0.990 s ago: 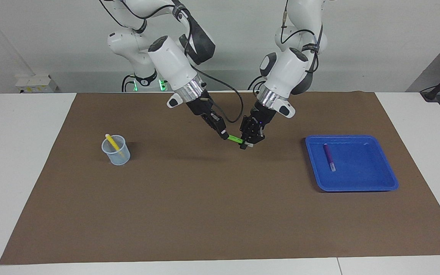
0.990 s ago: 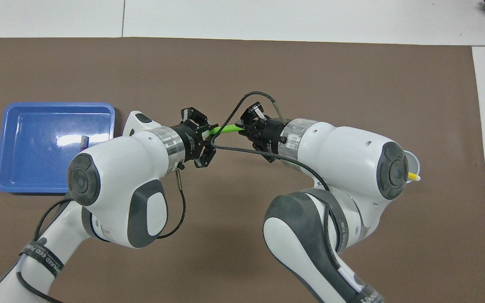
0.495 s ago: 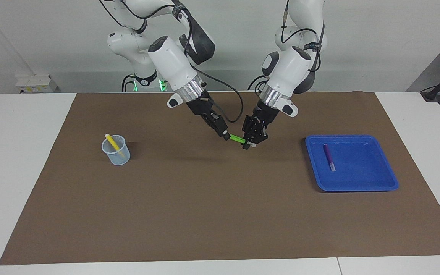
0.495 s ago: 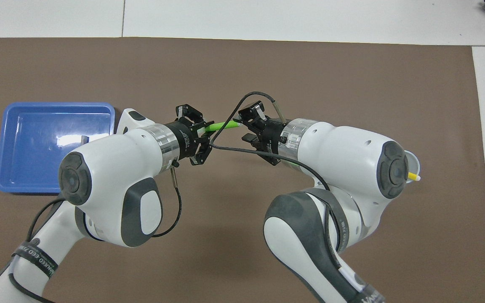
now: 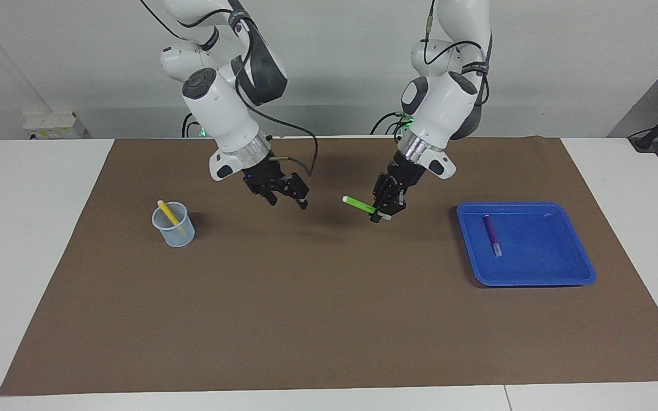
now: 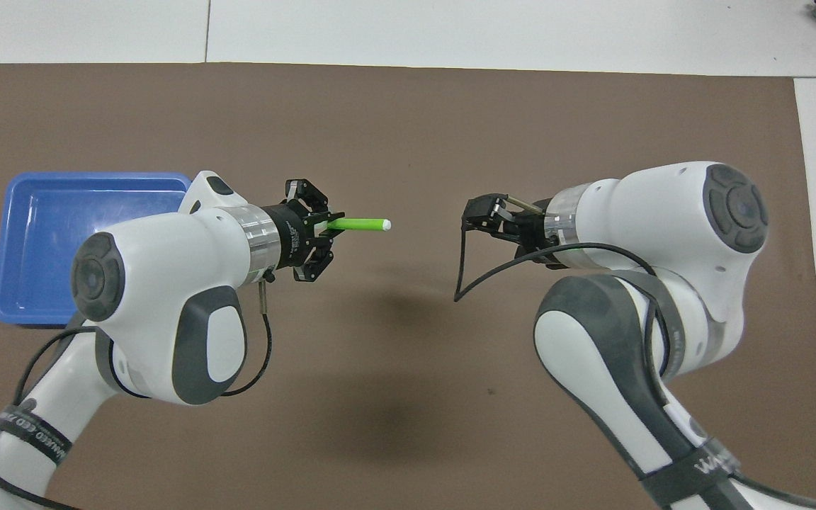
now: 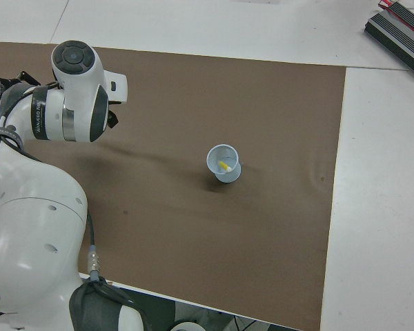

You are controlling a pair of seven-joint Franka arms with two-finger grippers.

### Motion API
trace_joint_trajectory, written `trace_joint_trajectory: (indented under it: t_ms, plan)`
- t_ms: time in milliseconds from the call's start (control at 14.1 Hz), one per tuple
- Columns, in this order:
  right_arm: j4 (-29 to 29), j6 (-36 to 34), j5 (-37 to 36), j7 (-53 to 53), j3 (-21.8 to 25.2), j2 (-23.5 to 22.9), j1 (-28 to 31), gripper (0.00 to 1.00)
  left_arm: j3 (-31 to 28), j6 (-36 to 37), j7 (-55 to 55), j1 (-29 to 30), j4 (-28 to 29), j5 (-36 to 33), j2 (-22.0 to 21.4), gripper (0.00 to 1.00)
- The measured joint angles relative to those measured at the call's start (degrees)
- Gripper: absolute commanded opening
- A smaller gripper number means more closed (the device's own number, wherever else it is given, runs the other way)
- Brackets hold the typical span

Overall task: Right arm passes pens to left for tray arrangement
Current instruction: 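Lower the green pen into the blue tray and open the left gripper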

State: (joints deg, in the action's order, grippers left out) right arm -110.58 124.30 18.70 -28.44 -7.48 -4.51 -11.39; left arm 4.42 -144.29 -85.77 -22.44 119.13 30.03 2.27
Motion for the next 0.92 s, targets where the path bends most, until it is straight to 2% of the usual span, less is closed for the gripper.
trace_joint_trajectory:
  t_ms: [212, 424, 636, 919]
  plan:
    - [0.0, -6.1, -7.9, 10.2, 0.0, 0.7, 1.8, 1.0, -0.2, 11.5, 16.6, 6.1, -1.3, 0.0, -1.2, 0.0]
    - [0.0, -11.1, -15.0, 23.9, 0.0, 1.4, 3.2, 1.0, -0.4, 19.8, 32.1, 10.9, -1.9, 0.0, -2.2, 0.0]
    - [-0.2, -14.5, -18.2, 40.4, 0.1, 2.0, 6.8, 1.0, -0.6, 26.8, 50.1, 16.1, -1.9, -0.5, -2.8, 0.0]
    - [-3.2, -14.6, -20.5, 60.0, 0.2, 2.8, 13.6, 1.0, -0.9, 33.4, 67.6, 22.6, -1.9, -8.3, -3.1, 0.0]
